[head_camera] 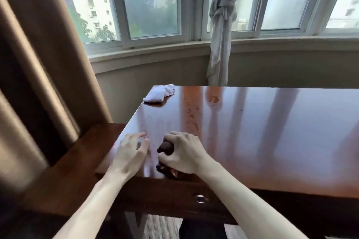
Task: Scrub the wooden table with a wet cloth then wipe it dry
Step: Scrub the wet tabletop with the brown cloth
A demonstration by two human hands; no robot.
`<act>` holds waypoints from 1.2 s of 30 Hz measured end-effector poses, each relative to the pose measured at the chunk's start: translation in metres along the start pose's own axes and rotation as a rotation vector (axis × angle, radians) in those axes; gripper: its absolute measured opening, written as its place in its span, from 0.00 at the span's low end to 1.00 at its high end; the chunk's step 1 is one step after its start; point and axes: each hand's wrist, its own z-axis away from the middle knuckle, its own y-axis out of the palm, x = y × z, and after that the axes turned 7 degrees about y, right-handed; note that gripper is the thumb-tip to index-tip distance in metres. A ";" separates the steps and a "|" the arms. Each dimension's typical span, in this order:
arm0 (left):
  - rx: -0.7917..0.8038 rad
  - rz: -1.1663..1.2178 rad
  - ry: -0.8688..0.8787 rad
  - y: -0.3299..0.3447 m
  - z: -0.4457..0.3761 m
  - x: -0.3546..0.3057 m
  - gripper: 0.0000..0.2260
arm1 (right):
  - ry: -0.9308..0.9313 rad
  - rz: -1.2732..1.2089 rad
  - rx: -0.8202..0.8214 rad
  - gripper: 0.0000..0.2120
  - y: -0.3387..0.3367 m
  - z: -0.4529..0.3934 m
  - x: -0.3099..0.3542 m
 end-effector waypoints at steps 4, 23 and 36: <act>0.192 -0.129 0.161 0.055 0.006 -0.055 0.23 | 0.325 0.142 -0.197 0.11 -0.057 0.026 -0.079; 0.310 -0.359 0.438 0.153 -0.024 -0.151 0.24 | 0.883 0.317 -0.385 0.15 -0.163 0.039 -0.248; 0.558 0.147 0.598 0.169 -0.041 -0.200 0.45 | 0.452 0.074 0.057 0.43 -0.165 0.076 -0.196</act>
